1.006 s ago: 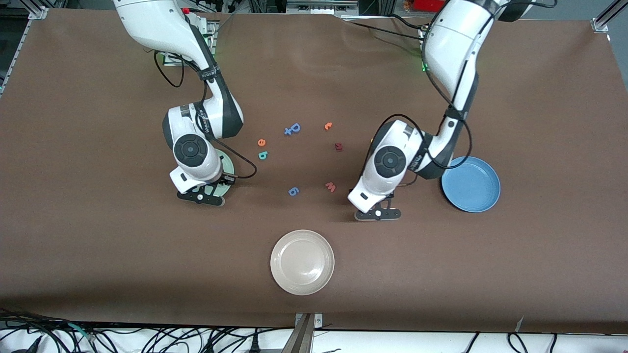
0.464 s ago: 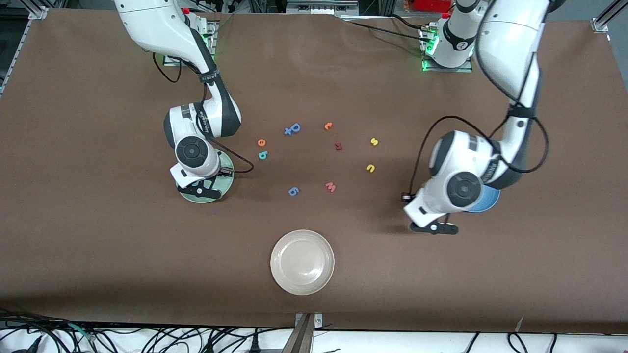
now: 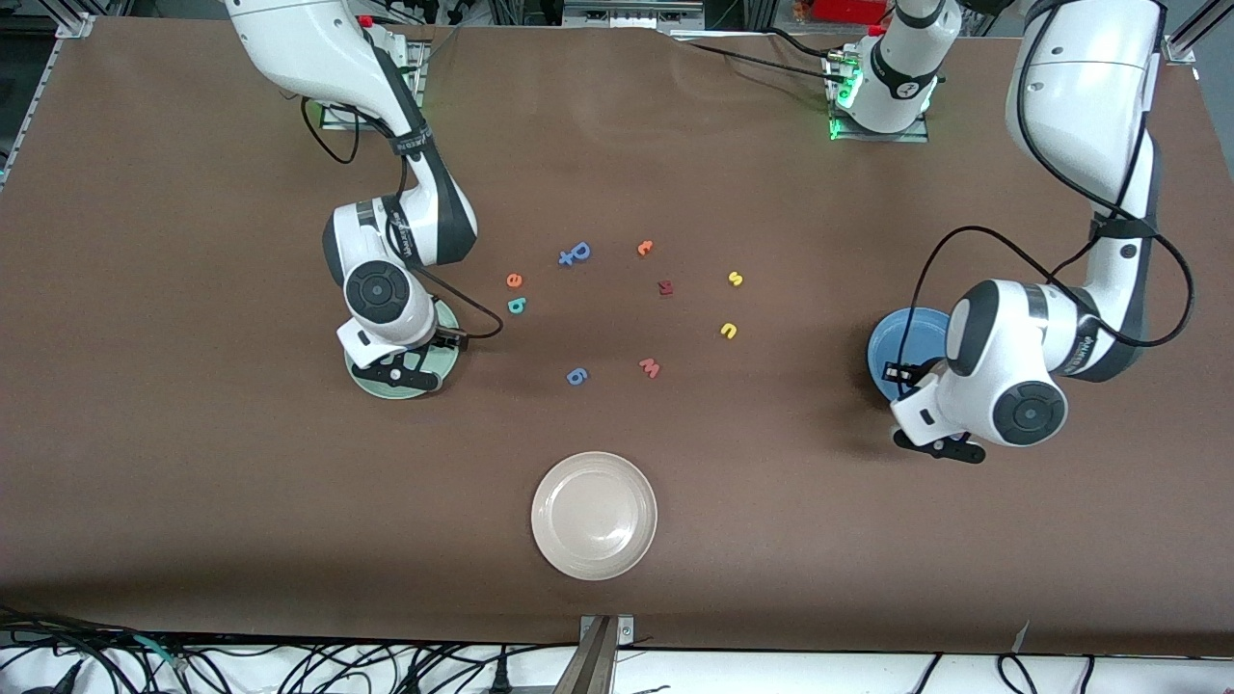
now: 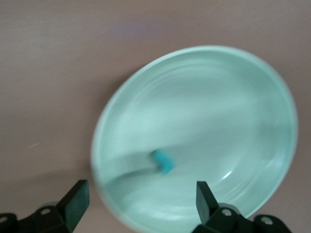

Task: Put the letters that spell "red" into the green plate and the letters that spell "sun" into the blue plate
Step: 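Release the r into the green plate while the left gripper drops the n, then grasp the teal a with the right gripper while the left gripper grasps the yellow u, then drop the teal a into the green plate while the left gripper carries the u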

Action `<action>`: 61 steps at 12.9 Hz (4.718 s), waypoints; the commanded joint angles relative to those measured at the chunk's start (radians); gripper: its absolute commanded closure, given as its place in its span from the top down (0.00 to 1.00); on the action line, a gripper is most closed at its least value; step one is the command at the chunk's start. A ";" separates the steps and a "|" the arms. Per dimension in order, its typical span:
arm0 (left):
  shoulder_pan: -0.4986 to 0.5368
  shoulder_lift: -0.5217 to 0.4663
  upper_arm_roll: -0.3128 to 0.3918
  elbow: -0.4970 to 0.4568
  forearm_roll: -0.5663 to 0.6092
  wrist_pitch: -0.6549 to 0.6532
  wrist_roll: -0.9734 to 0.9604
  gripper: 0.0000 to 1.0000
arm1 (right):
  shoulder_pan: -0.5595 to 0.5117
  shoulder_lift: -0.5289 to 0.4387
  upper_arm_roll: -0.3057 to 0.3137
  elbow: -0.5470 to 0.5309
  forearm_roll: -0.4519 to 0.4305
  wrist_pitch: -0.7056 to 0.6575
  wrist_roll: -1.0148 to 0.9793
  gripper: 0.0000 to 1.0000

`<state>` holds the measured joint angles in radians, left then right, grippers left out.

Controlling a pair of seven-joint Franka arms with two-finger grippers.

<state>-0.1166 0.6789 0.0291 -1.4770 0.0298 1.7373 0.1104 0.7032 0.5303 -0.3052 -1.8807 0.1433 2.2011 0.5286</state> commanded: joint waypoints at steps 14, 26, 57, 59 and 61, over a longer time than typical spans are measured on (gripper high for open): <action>0.012 -0.185 -0.234 -0.303 -0.067 0.372 -0.158 1.00 | 0.076 -0.009 0.149 -0.195 0.093 0.330 0.370 0.83; -0.094 -0.190 -0.327 -0.632 0.152 0.883 -0.570 1.00 | 0.091 -0.018 0.153 -0.193 0.091 0.330 0.375 0.15; -0.161 -0.091 -0.316 -0.514 0.211 0.776 -0.729 0.17 | 0.021 -0.084 -0.114 -0.064 0.254 -0.139 -0.294 0.98; -0.141 -0.094 -0.317 -0.410 0.211 0.606 -0.690 0.17 | 0.024 -0.116 -0.057 -0.072 0.254 -0.144 -0.175 0.97; -0.108 -0.088 -0.319 -0.285 0.199 0.416 -0.614 0.16 | 0.027 -0.124 0.007 -0.075 0.252 -0.132 -0.067 0.97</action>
<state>-0.2550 0.5815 -0.2860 -1.8764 0.1996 2.2983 -0.5598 0.7259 0.4379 -0.3427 -1.9337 0.3841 2.0682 0.3787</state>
